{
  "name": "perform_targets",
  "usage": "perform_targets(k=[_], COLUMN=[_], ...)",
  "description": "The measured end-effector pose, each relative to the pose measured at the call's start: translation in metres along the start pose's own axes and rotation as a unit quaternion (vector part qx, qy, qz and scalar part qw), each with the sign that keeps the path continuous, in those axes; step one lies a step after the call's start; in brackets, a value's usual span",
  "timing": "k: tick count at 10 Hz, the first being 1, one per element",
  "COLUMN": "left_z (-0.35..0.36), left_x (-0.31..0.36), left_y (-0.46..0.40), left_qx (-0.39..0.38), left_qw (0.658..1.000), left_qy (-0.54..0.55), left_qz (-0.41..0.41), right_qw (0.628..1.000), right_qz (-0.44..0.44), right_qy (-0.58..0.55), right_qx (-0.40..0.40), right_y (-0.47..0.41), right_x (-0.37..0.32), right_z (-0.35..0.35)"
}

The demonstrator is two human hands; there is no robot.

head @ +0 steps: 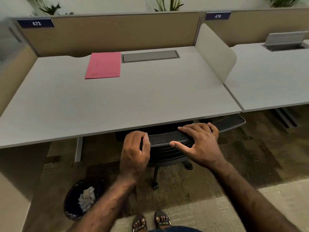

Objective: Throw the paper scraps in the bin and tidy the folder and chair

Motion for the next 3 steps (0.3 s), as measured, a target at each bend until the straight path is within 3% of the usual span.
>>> perform_targets(k=[3], left_z=[-0.027], left_x=[0.025], left_y=[-0.047], left_qx=[0.016], left_qw=[0.995], left_qy=[-0.039], left_qz=[0.09], right_qw=[0.993], right_qz=[-0.023], right_qy=[-0.046], right_qx=[0.103], right_y=[-0.043], right_x=[-0.02], right_z=[-0.031])
Point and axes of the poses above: each hand's wrist, its own y-axis away from the middle knuckle, its own z-axis out of the palm, x = y × z, the point moved 3 cm from there along -y, towards the middle knuckle, and after that the axes turned 6 degrees about y, right-handed, at the moved point
